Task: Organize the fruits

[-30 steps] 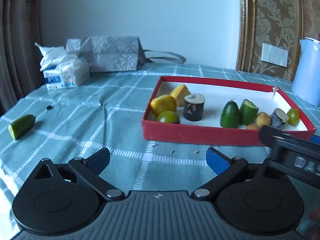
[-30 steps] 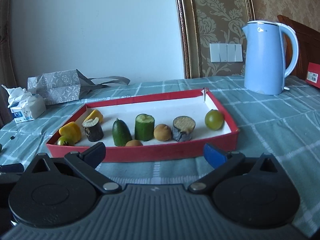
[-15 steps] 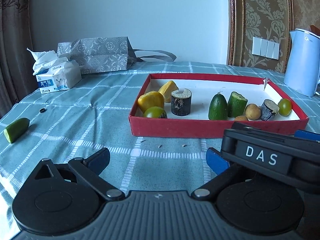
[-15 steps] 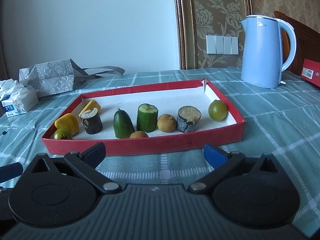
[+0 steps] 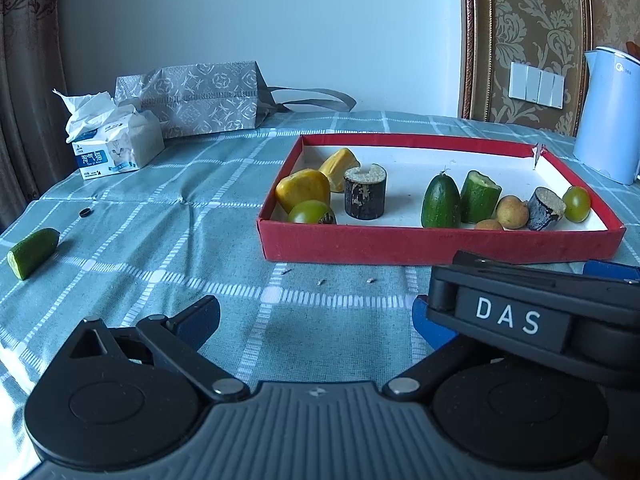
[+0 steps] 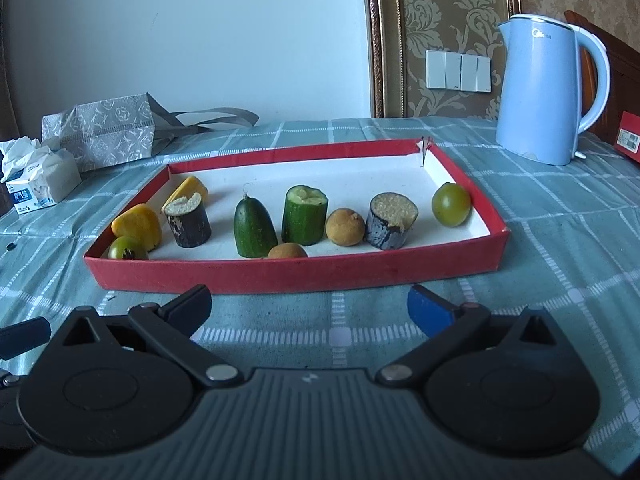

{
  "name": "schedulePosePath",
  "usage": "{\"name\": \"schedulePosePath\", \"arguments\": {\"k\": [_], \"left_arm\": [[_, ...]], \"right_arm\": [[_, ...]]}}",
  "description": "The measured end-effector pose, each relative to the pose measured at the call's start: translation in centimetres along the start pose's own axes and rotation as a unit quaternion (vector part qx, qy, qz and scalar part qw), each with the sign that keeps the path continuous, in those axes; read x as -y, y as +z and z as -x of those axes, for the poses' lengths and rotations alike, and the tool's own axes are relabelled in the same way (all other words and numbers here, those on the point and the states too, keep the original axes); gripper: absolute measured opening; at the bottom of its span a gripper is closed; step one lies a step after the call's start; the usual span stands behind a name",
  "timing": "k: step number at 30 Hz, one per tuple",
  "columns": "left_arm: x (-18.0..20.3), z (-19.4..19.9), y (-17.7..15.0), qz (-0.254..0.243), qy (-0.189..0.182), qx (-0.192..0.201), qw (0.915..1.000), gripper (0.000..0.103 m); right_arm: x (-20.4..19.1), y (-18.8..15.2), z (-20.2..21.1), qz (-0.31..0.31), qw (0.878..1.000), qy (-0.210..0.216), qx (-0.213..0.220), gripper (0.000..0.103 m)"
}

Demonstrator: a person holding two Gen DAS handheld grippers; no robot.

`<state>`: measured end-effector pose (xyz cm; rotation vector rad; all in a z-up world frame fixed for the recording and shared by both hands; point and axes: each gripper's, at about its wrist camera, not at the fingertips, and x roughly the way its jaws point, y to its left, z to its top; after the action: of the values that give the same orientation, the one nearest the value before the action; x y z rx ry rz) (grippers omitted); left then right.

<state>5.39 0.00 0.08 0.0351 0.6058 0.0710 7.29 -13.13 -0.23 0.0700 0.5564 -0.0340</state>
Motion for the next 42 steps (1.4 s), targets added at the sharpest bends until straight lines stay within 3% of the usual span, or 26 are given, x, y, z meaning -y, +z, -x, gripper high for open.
{"name": "schedulePosePath", "arguments": {"k": [23, 42], "left_arm": [[0.19, -0.04, -0.02, -0.008, -0.024, -0.006, 0.9997, 0.103], [0.26, -0.09, 0.09, -0.013, -0.019, 0.003, 0.9997, 0.103]], "right_arm": [[-0.34, -0.03, 0.19, 0.014, 1.0, 0.005, 0.006, 0.103], [-0.19, -0.04, 0.41, 0.011, 1.0, 0.013, 0.01, 0.103]]}}
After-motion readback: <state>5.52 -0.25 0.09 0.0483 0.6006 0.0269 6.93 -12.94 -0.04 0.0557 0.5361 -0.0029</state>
